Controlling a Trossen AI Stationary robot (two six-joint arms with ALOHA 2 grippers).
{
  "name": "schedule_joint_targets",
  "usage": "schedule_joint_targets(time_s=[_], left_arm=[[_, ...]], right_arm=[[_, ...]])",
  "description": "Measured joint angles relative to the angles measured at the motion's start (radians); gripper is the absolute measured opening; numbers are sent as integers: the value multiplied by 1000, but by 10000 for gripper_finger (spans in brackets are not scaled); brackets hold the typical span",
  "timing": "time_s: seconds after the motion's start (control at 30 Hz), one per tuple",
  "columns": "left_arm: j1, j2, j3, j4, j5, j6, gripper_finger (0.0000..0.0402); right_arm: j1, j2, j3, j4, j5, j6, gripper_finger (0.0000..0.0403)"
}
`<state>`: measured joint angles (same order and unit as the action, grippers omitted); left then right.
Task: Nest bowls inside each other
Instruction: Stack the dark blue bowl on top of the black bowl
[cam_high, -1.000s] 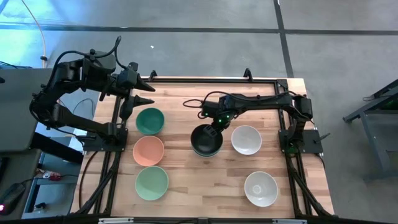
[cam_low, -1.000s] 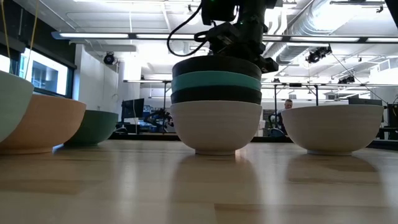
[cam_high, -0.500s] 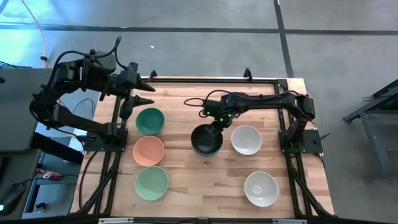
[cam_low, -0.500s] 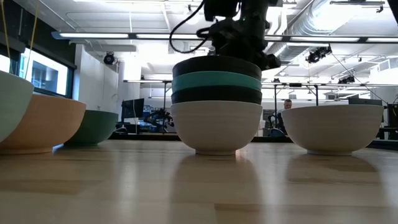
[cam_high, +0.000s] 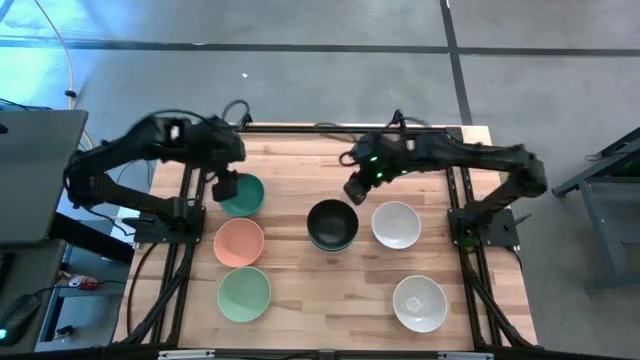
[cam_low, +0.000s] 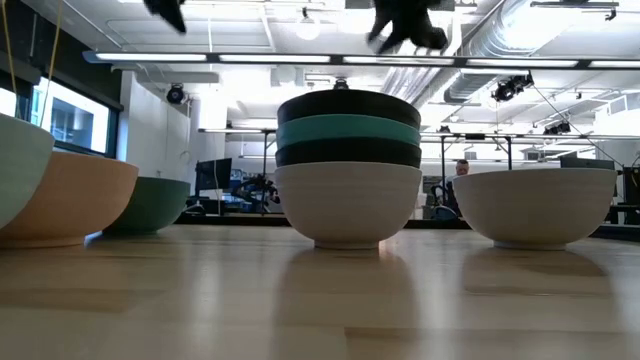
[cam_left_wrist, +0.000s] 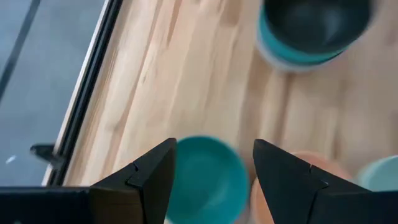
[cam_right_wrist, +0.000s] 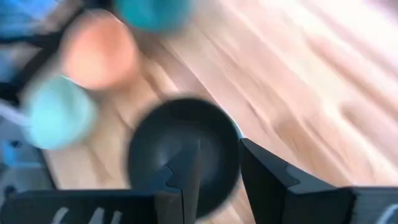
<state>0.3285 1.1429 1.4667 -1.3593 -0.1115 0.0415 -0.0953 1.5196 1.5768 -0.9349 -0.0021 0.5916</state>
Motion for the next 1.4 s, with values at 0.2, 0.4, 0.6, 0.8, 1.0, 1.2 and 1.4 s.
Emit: schedule_joint_targets(time_s=[0.2,0.4,0.6,0.8,1.0,1.2,1.4], left_arm=[[49,-45,-231,101,-59,65,204],[153,-136,-435,214,-103,138,204],[273,-195,-578,300,-93,205,204],[390,-200,-678,346,-4,234,204],[516,-192,-743,390,127,237,204],[621,-167,-741,395,135,279,204],[671,-114,-750,392,176,298,204]], right_arm=[[39,-135,0,184,1,-180,103],[96,-215,0,221,0,-281,103],[138,-234,0,224,-1,-329,103],[142,-234,0,259,-1,-331,103],[142,-234,0,289,-17,-339,103],[142,-234,0,290,-32,-346,103],[142,-234,0,310,-32,-350,103]])
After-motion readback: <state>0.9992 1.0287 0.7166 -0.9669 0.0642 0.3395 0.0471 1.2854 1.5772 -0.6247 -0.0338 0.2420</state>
